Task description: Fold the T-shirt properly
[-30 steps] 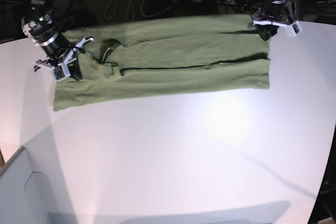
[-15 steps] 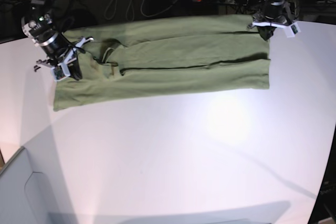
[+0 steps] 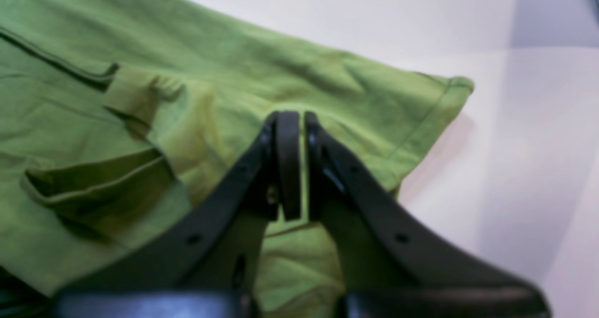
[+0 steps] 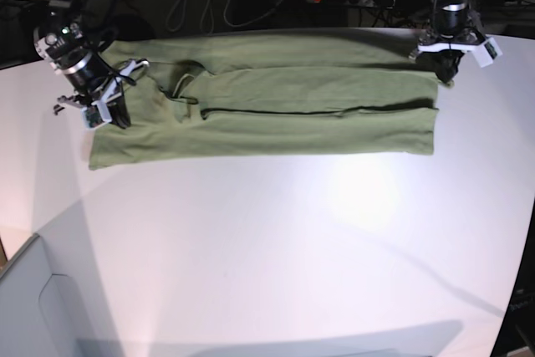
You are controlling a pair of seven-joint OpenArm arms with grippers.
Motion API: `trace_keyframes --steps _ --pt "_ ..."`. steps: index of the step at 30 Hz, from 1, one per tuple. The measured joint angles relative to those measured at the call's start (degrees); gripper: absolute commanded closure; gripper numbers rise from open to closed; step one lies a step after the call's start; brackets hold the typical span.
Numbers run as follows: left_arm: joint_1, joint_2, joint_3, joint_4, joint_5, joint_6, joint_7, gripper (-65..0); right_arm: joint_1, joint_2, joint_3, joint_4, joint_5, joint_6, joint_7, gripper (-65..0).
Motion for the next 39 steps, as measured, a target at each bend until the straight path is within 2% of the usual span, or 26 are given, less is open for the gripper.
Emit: trace_keyframes --steps 9,13,24,25,29,30,39 --pt "-4.3 -0.2 0.0 -7.1 0.4 -0.2 -0.2 0.0 0.0 0.0 -0.2 -0.1 0.0 0.0 0.0 -0.5" --pt "-5.2 -2.4 0.0 -10.7 0.4 0.0 0.1 0.0 -0.3 0.0 -0.2 -0.1 0.0 0.0 0.0 -0.5" --pt "-6.8 -2.6 0.1 -13.9 0.2 0.0 -0.3 0.0 -1.0 -0.1 -0.2 -0.1 0.0 0.0 0.2 -0.5" --pt "-6.8 -2.6 0.1 -13.9 0.2 0.1 -0.3 -1.4 -1.2 -0.1 -0.2 -0.1 0.0 0.0 0.0 -0.5" --pt "-6.7 -2.6 0.1 -13.8 0.2 0.4 0.4 -22.2 -1.6 -0.1 -0.2 -0.1 0.0 0.0 0.0 -0.5" --pt "-6.7 -2.6 0.0 -13.4 0.2 0.5 1.7 -25.6 -1.6 -0.1 -0.2 -0.1 0.0 0.0 0.0 -0.5" --pt "-7.7 -2.6 -0.5 -12.4 0.2 0.4 2.8 -27.1 -1.6 -0.1 -0.2 0.0 0.0 0.0 0.0 -0.5"
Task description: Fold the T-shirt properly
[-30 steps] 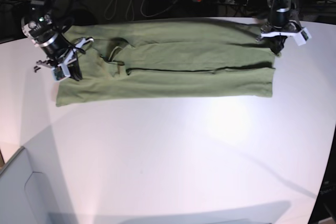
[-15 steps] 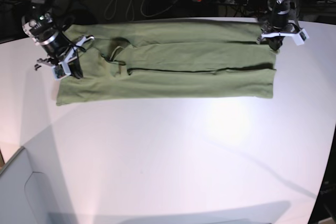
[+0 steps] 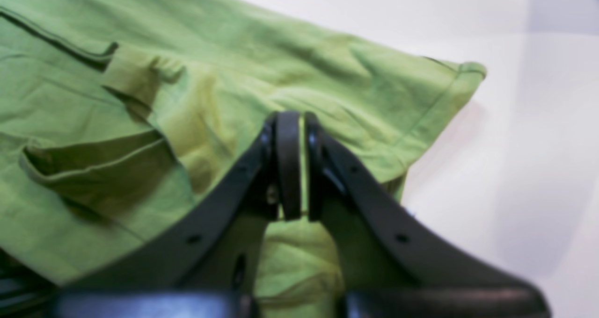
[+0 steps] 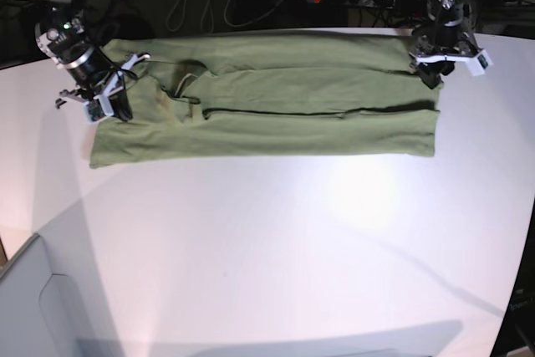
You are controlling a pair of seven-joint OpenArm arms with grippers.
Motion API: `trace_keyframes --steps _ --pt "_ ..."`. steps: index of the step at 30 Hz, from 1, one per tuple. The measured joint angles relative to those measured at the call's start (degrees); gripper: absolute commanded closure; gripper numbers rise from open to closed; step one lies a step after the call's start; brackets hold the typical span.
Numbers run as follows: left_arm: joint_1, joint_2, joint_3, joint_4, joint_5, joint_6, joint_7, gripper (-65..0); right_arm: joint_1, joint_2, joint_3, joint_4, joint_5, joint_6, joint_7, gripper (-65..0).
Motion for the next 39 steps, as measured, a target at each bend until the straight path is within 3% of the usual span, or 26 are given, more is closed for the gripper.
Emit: trace_keyframes --steps 4,8,13,39 --pt "0.2 0.0 -1.4 1.6 0.1 0.0 0.2 -26.9 -0.5 0.0 0.1 0.0 0.0 0.0 0.0 -0.5" --pt "1.1 0.0 -3.0 3.0 0.0 -0.2 5.0 -26.8 -0.5 0.0 0.2 0.2 0.0 0.0 0.0 -0.5" --pt "-1.2 0.0 -2.9 0.2 0.2 -0.3 6.1 -26.8 -0.6 0.0 0.1 0.2 0.0 0.0 0.0 -0.5" --pt "-10.6 0.2 -3.2 -4.1 0.3 -0.4 6.2 -26.8 -0.5 0.0 0.1 0.2 0.0 0.0 0.0 -0.5"
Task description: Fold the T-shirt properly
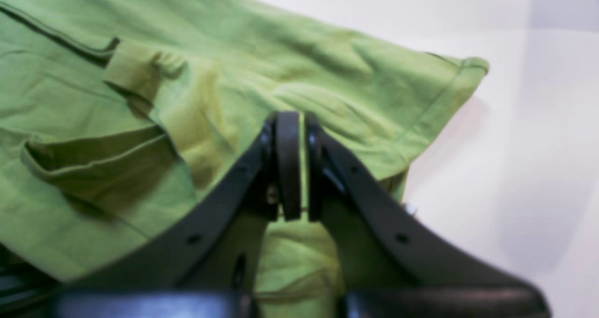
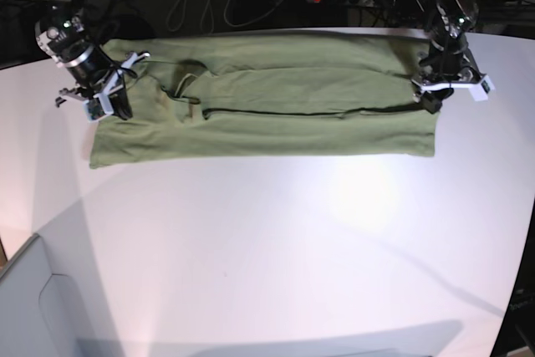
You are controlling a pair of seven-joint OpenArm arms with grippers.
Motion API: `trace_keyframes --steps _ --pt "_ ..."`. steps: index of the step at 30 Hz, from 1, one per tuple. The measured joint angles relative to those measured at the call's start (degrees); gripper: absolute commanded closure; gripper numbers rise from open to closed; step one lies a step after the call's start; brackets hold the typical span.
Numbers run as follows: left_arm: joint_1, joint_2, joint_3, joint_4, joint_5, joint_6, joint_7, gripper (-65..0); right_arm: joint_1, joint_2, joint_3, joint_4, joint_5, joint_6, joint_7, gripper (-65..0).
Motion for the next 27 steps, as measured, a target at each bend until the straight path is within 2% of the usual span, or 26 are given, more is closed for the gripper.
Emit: trace_keyframes --steps 2,9,14,20,22,25,27 --pt "0.6 -0.2 -0.1 1.8 0.0 0.1 -0.7 -26.9 0.0 0.0 0.0 0.0 0.0 0.0 0.0 -0.5" --pt "1.9 -4.1 0.1 1.3 -0.2 0.0 -0.3 -27.1 -0.2 0.0 0.0 0.0 0.0 0.0 0.0 -0.5" --pt "2.4 -4.7 0.4 3.5 -0.2 0.0 0.0 -27.1 -0.2 0.0 -0.1 0.0 0.0 0.0 0.0 -0.5" --pt "9.9 -5.5 0.3 9.4 0.3 0.0 3.3 -26.9 -0.2 0.0 0.1 0.0 0.0 0.0 0.0 -0.5" --pt "11.6 -8.0 1.3 9.4 0.0 -0.1 5.5 -26.9 -0.2 0.0 0.1 0.0 0.0 0.0 0.1 -0.5" --pt "12.5 -11.7 3.2 9.4 0.0 -0.1 4.8 -26.9 0.0 0.0 0.2 0.0 0.0 0.0 0.0 -0.5" --pt "12.5 -12.8 4.2 9.0 -0.4 -0.1 4.8 -26.9 0.0 0.0 0.2 0.0 0.0 0.0 0.0 -0.5"
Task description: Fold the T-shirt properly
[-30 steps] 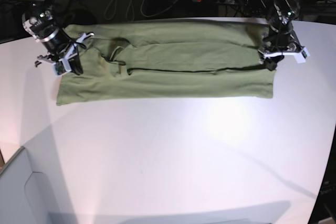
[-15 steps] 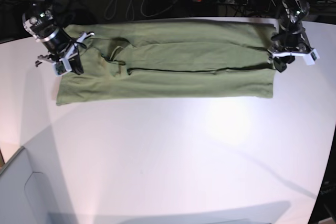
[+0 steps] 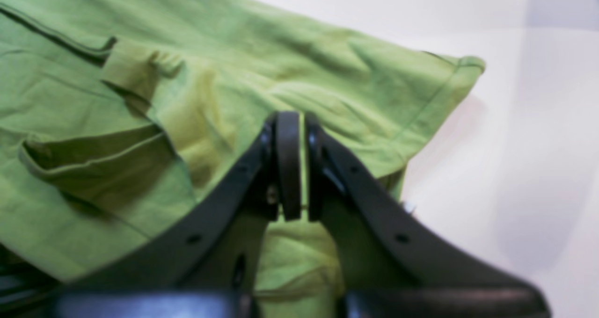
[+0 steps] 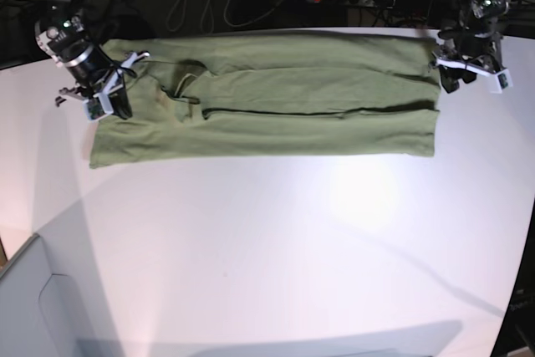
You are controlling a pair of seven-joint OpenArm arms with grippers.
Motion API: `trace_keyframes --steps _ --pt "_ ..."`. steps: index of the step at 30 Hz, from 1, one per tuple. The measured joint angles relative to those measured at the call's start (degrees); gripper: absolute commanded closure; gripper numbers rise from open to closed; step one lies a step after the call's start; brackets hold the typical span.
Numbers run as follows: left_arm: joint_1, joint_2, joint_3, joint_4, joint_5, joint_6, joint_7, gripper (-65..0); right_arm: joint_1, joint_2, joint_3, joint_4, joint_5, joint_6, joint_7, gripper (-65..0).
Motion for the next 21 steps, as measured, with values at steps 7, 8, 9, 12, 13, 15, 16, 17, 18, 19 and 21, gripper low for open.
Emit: trace_keyframes --steps 7,8,9,12,13,15,16,17,18,19,21 --pt "-2.6 -2.2 6.4 -4.8 0.3 -0.3 0.5 -26.9 0.2 0.0 -0.1 0.0 0.0 0.0 0.0 -0.5" --pt "-2.8 -2.3 6.4 -5.1 0.3 -0.3 0.0 -26.9 0.2 0.0 -0.1 0.0 0.0 0.0 0.0 -0.5" --pt "-2.8 -2.5 6.4 -5.7 0.3 -0.3 -0.2 -26.9 0.2 0.0 -0.1 0.0 0.0 0.0 0.0 -0.5" --pt "-3.0 -2.4 6.3 -8.2 0.6 -0.2 0.7 -26.9 0.2 0.1 -0.1 -0.1 0.0 0.0 0.0 -0.5" --pt "-3.5 -2.4 6.3 -8.8 0.8 -0.1 0.7 -26.9 0.2 0.2 -0.1 -0.1 0.0 0.0 0.0 -0.5" --pt "-4.8 -2.5 6.2 -10.1 0.7 -0.2 0.4 -26.9 0.2 0.2 0.0 -0.1 0.0 0.0 0.0 -0.5" --pt "-5.3 -2.5 6.2 -10.4 0.6 -0.2 0.3 -26.9 0.2 0.2 0.0 -0.1 0.0 0.0 0.0 -0.5" --pt "-5.6 -2.5 6.2 -10.5 0.5 -0.2 0.1 -26.9 0.2 0.2 0.0 -0.1 0.0 0.0 0.0 -0.5" --pt "-5.8 -2.5 6.2 -10.5 0.4 -0.2 0.0 -26.9 0.2 0.2 0.0 -0.1 0.0 0.0 0.0 -0.5" --pt "-5.8 -2.5 6.2 -10.5 0.4 -0.2 0.0 -26.9 0.2 0.2 0.0 -0.1 0.0 0.0 0.0 -0.5" --pt "-5.5 -2.5 6.2 -10.6 0.5 -0.2 0.3 -26.9 0.2 0.2 0.0 -0.1 0.0 0.0 0.0 -0.5"
